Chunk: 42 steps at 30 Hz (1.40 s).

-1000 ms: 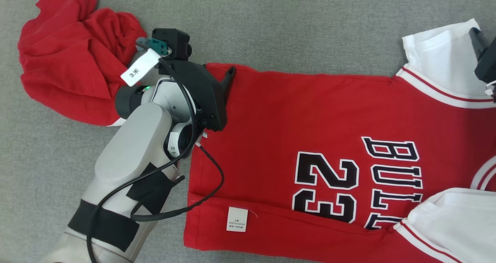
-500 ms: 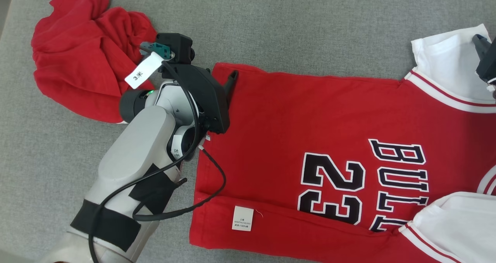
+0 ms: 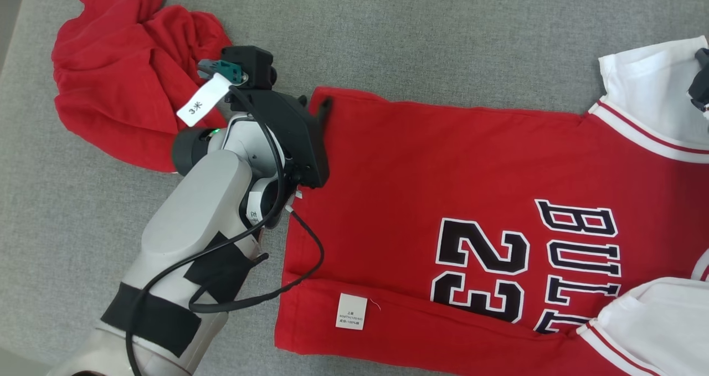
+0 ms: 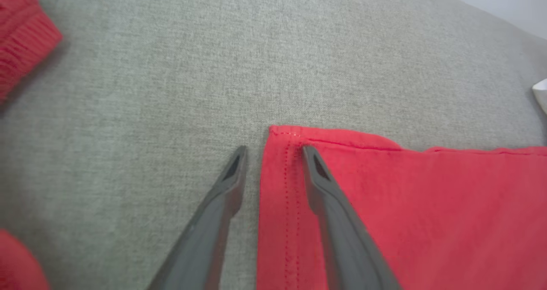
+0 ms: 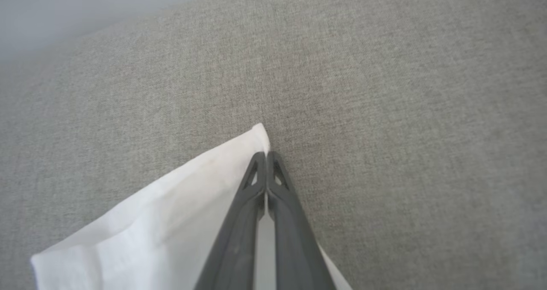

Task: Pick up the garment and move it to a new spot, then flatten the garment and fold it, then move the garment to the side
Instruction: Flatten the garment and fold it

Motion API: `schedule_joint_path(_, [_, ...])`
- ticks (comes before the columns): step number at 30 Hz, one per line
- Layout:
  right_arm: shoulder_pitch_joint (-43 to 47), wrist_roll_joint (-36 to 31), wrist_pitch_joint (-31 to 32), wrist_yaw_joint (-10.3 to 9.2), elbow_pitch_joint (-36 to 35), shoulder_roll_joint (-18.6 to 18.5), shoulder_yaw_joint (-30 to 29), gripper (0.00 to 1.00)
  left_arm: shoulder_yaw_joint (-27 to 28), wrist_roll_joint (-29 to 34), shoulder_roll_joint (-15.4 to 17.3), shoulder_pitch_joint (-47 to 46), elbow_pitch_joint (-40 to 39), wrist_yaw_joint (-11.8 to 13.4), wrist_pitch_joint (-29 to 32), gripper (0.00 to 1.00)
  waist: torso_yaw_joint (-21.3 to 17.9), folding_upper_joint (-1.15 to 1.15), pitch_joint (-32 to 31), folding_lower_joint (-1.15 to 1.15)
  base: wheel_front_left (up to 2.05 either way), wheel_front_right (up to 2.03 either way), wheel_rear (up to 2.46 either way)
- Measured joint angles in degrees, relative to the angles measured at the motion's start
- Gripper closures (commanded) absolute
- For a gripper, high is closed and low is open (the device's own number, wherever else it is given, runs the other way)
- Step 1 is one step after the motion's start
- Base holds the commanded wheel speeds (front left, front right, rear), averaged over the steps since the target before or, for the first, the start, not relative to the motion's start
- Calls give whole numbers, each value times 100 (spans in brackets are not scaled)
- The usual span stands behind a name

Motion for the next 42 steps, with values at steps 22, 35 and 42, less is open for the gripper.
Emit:
schedule_joint_path(22, [-112,258,-856,160,-85,107,-324,100,104,-47,-13,-144,396,86,-742,100,-157,1,-265,0,0,0,0])
schedule_joint_path(35, [1084,710,-1005,1031,-302,408,-207,100,5,-97,12,526,415,-263,-1405,100,-351,0,-818,0,0,0,0])
schedule_joint_path(42, [1771,931,-1071,1111,-849,436,-227,100,13,-101,242,1038,324,-427,-1792,100,-526,0,-1213,-1,0,0,0])
